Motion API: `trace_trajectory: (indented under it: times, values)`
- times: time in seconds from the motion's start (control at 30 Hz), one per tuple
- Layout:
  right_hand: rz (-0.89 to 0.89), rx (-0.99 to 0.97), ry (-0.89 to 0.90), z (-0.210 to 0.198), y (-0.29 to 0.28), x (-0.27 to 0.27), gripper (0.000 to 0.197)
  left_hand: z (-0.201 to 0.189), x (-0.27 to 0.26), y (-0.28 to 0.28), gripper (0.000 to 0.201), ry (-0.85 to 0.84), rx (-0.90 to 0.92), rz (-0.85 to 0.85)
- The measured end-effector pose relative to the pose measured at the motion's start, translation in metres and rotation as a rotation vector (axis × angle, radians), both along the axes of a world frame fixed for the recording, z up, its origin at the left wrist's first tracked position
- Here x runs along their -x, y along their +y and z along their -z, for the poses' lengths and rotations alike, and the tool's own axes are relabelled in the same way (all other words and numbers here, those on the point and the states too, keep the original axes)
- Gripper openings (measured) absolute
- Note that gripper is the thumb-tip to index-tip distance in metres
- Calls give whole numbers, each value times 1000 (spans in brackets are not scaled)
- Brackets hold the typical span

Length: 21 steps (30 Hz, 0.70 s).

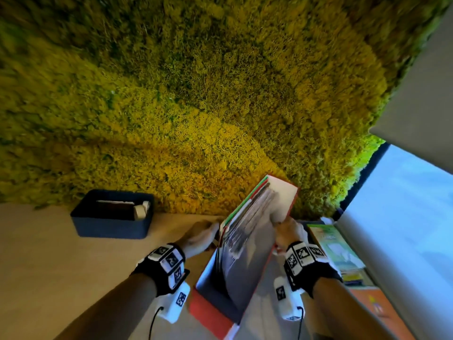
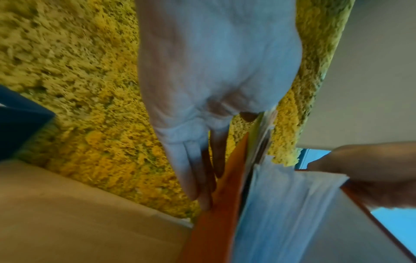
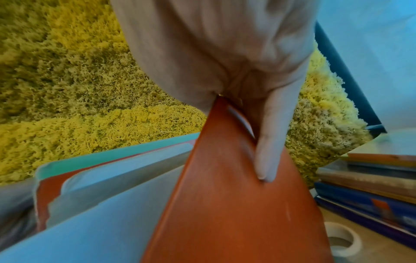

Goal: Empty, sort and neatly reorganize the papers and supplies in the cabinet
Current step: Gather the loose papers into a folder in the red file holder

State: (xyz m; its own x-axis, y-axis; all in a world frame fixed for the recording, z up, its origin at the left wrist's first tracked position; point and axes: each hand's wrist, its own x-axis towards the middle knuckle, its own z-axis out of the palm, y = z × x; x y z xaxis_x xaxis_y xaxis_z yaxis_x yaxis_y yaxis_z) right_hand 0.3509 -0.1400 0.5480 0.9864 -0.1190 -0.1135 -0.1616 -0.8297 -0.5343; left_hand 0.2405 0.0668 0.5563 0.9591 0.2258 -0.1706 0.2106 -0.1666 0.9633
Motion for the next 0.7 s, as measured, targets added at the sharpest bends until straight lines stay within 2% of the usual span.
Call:
trace_trajectory:
  times: [0.03,0.1,0.23,0.3,0.37,0.43,0.53,0.63,0.7]
  values:
    - [-6,-24,12,1,-1,5,39,7,-6,-9,34,-18,6,26]
    - [-22,-13,14,-6,-4,22,38,15,-14,-20,54,-24,-49,89]
    - [-83,42,27,-24,-17,67,35,16,-9,-32,60,10,-149,160]
    - [-110,106,24,-27,-25,90,39,16,1,-41,56,20,-240,169]
    - [-132,152,-3,-30,-32,110,40,17,13,-52,55,53,-240,155]
    - [-136,135,-15,-27,-39,124,37,17,25,-62,59,66,-252,122]
    - [-167,105,-20,-18,-56,146,38,19,53,-84,49,123,-236,129]
    - [-179,44,61,-13,-66,163,37,30,72,-96,65,118,-238,147]
    - [-209,40,83,-14,-75,174,36,23,94,-110,61,82,-246,95]
